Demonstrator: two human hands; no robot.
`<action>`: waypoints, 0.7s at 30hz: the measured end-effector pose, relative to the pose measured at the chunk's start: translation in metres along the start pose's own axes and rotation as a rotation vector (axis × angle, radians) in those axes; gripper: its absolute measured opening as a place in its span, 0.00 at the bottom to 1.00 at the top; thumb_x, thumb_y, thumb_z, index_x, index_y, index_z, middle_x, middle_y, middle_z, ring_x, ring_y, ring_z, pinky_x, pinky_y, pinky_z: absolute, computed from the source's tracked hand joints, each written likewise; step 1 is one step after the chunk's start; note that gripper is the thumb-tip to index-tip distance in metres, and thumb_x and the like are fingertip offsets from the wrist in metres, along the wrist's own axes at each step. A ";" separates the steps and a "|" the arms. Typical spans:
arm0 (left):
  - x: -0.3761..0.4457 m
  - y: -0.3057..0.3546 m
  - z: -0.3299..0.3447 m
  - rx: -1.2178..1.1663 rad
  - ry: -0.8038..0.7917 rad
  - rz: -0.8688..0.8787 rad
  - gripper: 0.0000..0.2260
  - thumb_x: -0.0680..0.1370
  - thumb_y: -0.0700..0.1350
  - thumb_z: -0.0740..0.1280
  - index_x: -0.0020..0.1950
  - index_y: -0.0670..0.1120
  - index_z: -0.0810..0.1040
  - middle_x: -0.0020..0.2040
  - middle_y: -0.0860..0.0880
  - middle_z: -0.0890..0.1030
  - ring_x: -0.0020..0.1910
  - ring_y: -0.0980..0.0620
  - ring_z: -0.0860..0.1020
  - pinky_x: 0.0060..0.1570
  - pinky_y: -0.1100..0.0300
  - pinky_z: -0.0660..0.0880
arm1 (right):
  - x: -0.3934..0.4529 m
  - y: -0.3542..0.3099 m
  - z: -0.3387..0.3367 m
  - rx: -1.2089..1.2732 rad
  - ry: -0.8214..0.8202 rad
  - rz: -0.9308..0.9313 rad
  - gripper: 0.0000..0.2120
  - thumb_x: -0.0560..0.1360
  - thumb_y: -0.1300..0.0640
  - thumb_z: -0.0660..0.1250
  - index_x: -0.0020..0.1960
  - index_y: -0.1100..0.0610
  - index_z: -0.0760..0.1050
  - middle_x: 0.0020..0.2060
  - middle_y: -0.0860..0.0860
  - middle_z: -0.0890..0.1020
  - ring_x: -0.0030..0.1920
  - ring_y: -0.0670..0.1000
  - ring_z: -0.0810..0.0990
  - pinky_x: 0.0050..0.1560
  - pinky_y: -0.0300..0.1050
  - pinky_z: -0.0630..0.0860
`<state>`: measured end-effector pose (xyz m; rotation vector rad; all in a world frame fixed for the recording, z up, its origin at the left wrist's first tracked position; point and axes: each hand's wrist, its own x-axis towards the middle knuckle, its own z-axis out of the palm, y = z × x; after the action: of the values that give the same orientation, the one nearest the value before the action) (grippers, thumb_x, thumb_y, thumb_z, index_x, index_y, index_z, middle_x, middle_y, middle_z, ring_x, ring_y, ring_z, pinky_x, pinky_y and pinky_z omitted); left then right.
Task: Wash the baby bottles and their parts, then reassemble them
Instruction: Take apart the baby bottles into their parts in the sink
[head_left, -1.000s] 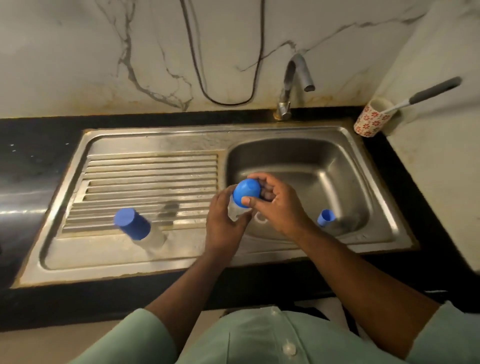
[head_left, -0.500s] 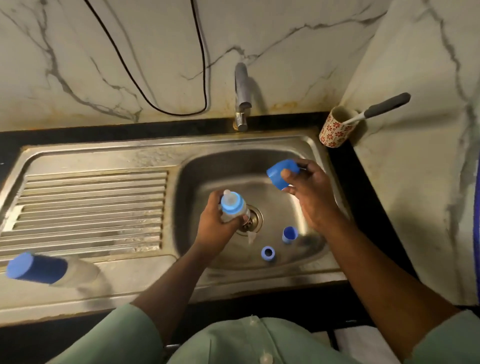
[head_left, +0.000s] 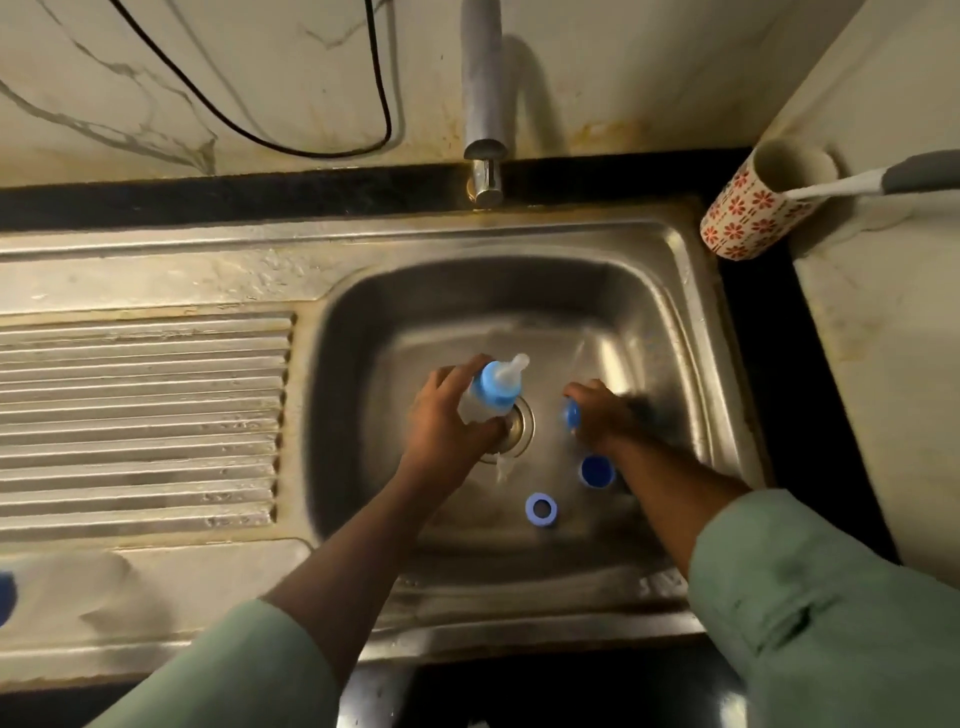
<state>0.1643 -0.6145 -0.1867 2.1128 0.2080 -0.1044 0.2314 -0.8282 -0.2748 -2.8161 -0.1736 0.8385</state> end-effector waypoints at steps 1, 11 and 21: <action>0.002 0.000 -0.001 0.030 -0.001 0.007 0.32 0.68 0.41 0.79 0.70 0.55 0.73 0.61 0.54 0.75 0.60 0.55 0.72 0.58 0.61 0.69 | -0.002 -0.003 -0.003 -0.002 0.000 0.016 0.20 0.76 0.61 0.64 0.68 0.54 0.69 0.64 0.58 0.71 0.58 0.61 0.75 0.58 0.53 0.75; -0.019 0.030 -0.049 0.483 0.075 0.675 0.25 0.67 0.45 0.82 0.61 0.38 0.81 0.56 0.39 0.82 0.52 0.37 0.81 0.49 0.45 0.78 | -0.103 -0.106 -0.098 0.954 0.114 0.104 0.27 0.69 0.25 0.56 0.40 0.46 0.79 0.36 0.51 0.83 0.30 0.48 0.82 0.29 0.40 0.77; -0.034 0.052 -0.082 -0.853 -0.320 -0.504 0.25 0.68 0.53 0.76 0.58 0.45 0.70 0.43 0.39 0.81 0.31 0.42 0.81 0.24 0.57 0.75 | -0.120 -0.139 -0.098 1.024 0.481 -0.165 0.24 0.70 0.46 0.70 0.24 0.61 0.68 0.20 0.47 0.66 0.23 0.45 0.64 0.26 0.40 0.63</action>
<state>0.1400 -0.5747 -0.0942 1.1420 0.4895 -0.5458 0.1775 -0.7286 -0.1004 -1.8990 0.0845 0.0995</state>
